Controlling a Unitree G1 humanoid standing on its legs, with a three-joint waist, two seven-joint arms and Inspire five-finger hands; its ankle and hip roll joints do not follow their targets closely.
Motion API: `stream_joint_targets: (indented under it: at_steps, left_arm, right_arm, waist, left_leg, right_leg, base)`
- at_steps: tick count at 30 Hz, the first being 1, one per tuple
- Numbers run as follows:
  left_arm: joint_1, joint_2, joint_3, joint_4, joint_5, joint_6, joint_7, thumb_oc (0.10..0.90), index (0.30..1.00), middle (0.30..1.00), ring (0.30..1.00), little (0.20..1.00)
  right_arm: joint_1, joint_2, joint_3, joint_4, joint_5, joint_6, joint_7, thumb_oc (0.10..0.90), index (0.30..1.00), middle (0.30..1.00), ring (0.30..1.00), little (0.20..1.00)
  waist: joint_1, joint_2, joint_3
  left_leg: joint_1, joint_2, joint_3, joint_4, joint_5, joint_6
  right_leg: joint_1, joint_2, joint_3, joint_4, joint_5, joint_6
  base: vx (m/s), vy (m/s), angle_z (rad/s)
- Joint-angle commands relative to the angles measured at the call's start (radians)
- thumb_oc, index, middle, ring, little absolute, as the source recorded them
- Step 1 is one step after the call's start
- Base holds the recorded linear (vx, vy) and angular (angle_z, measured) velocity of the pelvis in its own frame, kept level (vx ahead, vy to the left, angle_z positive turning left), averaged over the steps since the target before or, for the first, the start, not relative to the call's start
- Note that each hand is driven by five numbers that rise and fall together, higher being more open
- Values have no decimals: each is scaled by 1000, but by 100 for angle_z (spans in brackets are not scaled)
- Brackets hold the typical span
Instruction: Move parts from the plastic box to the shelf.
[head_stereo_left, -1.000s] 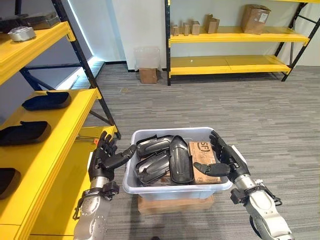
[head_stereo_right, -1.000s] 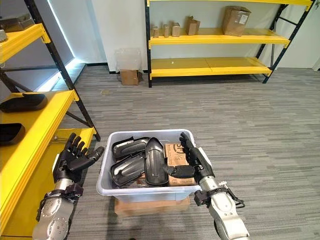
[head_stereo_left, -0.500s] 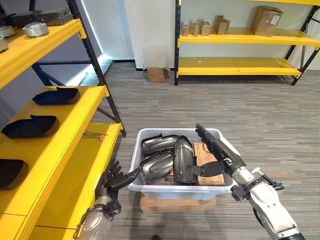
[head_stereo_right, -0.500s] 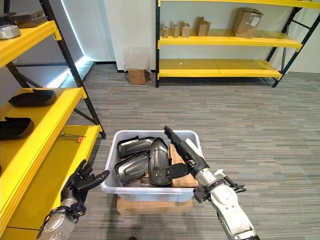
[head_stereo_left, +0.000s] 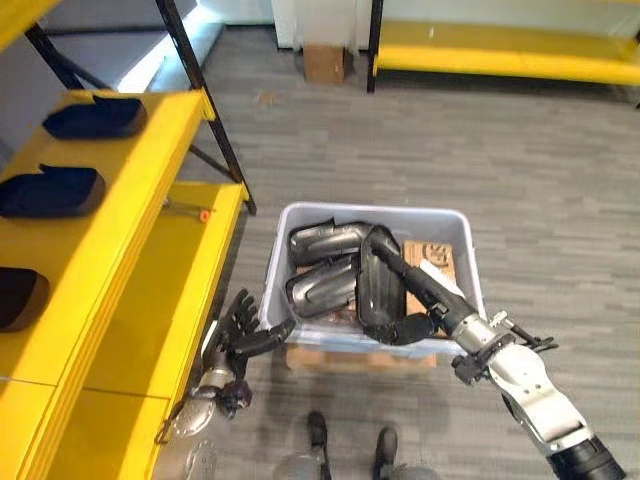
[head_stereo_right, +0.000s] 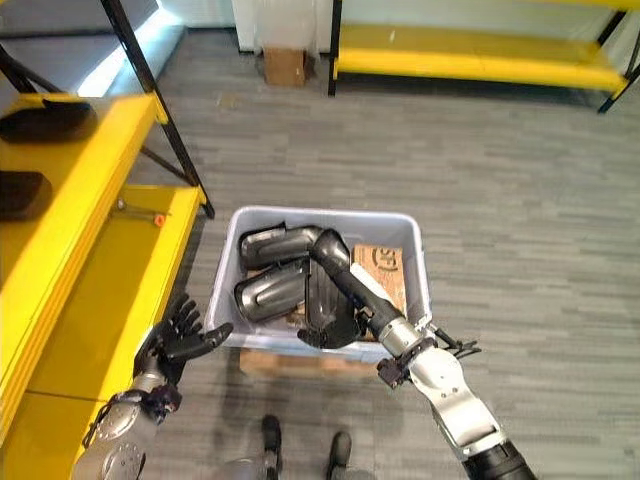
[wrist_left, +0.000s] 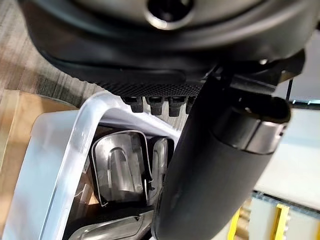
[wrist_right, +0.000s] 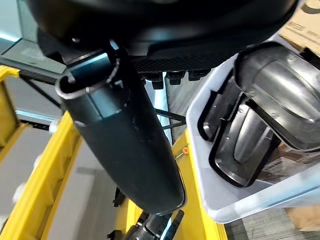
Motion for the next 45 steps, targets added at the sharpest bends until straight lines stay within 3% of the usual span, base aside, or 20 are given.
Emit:
stream_joint_targets:
  at_steps: [1, 9, 17, 23, 27, 34, 40, 45]
  left_arm:
    - [-69, 59, 22, -102, -22, -145, 36, 900, 1000, 1000, 1000, 1000]
    - [-128, 54, -3, -146, -22, -148, 68, 900, 1000, 1000, 1000, 1000]
    - [-157, 45, -9, -168, -17, -176, 77, 900, 1000, 1000, 1000, 1000]
    - [-195, 39, -13, -189, -32, -163, 85, 900, 1000, 1000, 1000, 1000]
    - [-196, 32, -19, -210, -38, -166, 80, 900, 1000, 1000, 1000, 1000]
    - [-186, 25, -17, -225, -37, -162, 81, 900, 1000, 1000, 1000, 1000]
    - [-180, 19, -32, -219, -63, -109, 47, 900, 1000, 1000, 1000, 1000]
    - [-167, 18, -46, -211, -70, -119, 38, 900, 1000, 1000, 1000, 1000]
  right_arm:
    - [-129, 2, 10, -70, -38, -100, -41, 900, 1000, 1000, 1000, 1000]
    - [-232, -8, 17, -49, -156, -80, -150, 900, 1000, 1000, 1000, 1000]
    - [-279, -15, 33, -62, -210, -63, -163, 900, 1000, 1000, 1000, 1000]
    - [-315, 0, 35, -77, -160, -15, -205, 900, 1000, 1000, 1000, 1000]
    - [-304, 25, 18, -88, -57, -8, -227, 900, 1000, 1000, 1000, 1000]
    - [-277, 58, -4, -112, -59, 5, -268, 900, 1000, 1000, 1000, 1000]
    - [-258, 79, -6, -99, -7, 26, -252, 900, 1000, 1000, 1000, 1000]
    - [-255, 77, -9, -87, -28, 9, -255, 900, 1000, 1000, 1000, 1000]
  waist:
    - [0, -42, -10]
    - [-8, -12, 76]
    - [-21, 7, 134]
    - [-30, 13, 160]
    - [-38, 18, 168]
    - [-46, 23, 166]
    - [-50, 28, 174]
    - [-51, 31, 179]
  left_leg:
    - [65, -30, -38, -8, -98, -28]
    - [1, -35, -29, -8, -74, -36]
    - [-35, -37, -5, -8, -64, -45]
    - [-53, -38, 1, -8, -61, -48]
    - [-51, -38, 8, -8, -62, -50]
    - [-40, -41, 16, -8, -66, -49]
    - [-29, -45, 26, -8, -71, -45]
    - [-24, -48, 30, -8, -72, -45]
  right_leg:
    - [-38, -39, 90, 2, 32, 83]
    - [-108, -33, 96, 19, 30, 73]
    - [-153, -33, 94, 26, 35, 73]
    - [-178, -32, 103, 36, 34, 72]
    - [-182, -32, 106, 41, 32, 72]
    - [-184, -36, 114, 56, 25, 74]
    - [-186, -41, 115, 70, 19, 76]
    - [-187, -43, 118, 75, 18, 77]
  base:
    - [-118, 20, -2]
    - [-88, 13, -3]
    - [-49, 9, -4]
    - [-27, 7, -3]
    - [-7, 6, -3]
    - [32, 10, -2]
    - [29, 3, -2]
    - [37, 8, -1]
